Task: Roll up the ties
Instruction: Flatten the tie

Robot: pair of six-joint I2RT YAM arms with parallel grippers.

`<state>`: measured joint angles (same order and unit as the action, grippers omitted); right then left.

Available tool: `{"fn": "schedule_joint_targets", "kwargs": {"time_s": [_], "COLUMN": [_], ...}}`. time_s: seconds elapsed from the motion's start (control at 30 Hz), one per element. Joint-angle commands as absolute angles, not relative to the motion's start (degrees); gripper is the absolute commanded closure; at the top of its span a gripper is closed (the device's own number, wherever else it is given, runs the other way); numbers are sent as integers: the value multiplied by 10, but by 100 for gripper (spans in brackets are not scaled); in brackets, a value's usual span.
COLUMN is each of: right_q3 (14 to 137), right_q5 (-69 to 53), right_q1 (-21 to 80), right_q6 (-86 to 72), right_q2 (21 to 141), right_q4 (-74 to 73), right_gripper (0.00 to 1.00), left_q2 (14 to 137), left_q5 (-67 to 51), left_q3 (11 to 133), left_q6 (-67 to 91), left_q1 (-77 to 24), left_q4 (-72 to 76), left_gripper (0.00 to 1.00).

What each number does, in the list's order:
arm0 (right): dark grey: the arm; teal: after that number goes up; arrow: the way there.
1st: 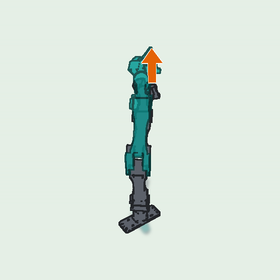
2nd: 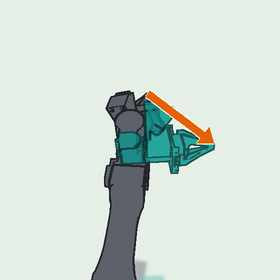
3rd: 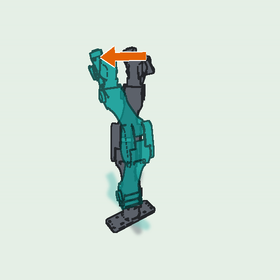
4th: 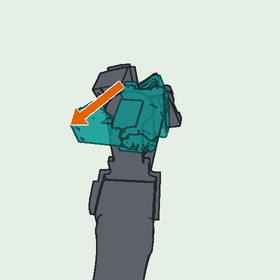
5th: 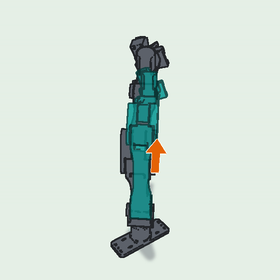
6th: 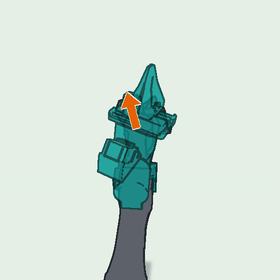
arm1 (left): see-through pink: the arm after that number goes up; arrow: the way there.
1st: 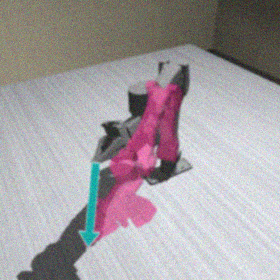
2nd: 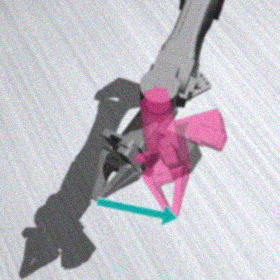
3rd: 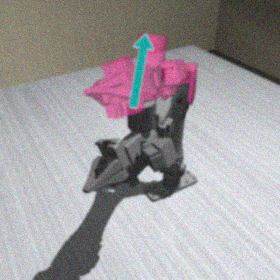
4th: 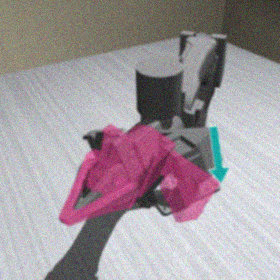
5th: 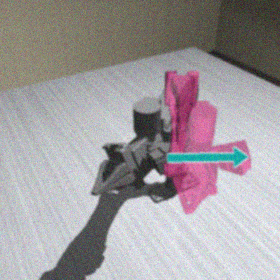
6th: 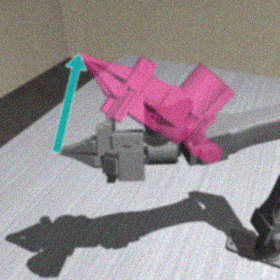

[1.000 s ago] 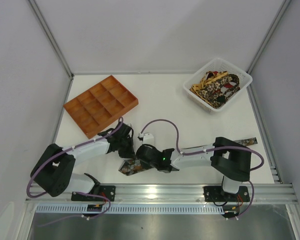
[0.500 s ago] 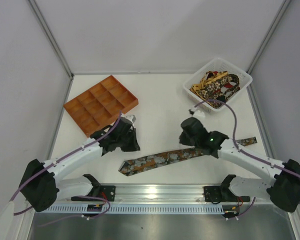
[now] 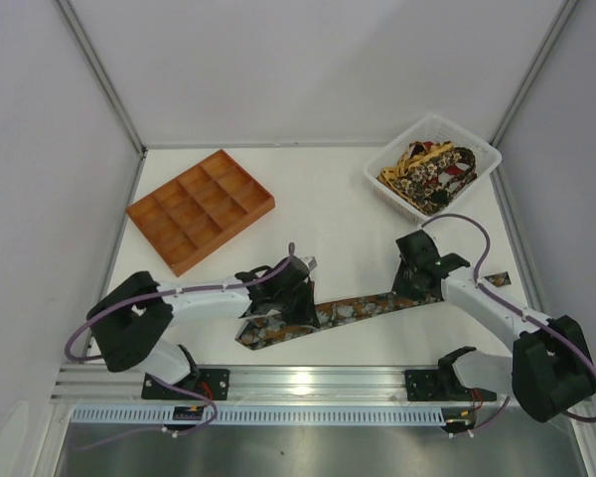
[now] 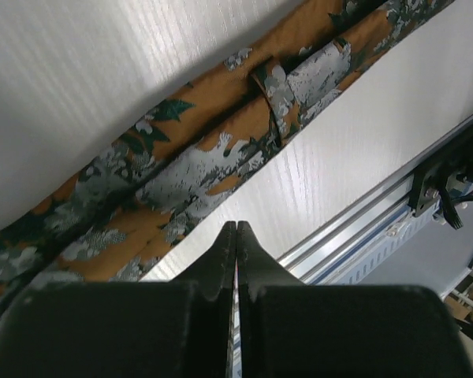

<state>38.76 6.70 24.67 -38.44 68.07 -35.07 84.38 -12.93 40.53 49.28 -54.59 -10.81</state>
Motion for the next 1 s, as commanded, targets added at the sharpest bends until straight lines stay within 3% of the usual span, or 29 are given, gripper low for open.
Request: {"fn": "schedule_joint_targets", "kwargs": {"time_s": [0.0,0.37,0.63,0.97], "right_q3": [392,391,417,466], "right_q5": [62,33,16,-10], "right_q1": [243,258,341,386], "right_q6": [-372,-384,-432,-440], "right_q2": [691,815,856,888], "right_q4": [-330,-264,-252,-264], "right_gripper": [100,100,100,100], "left_q2": [880,942,883,789], "left_q5": [-152,-147,-99,31], "left_q3": [435,405,346,406], "left_q6": [519,530,511,478], "left_q1": [-548,-500,-427,-373], "left_q4": [-50,-98,-189,-410], "left_gripper": [100,100,100,100]}}
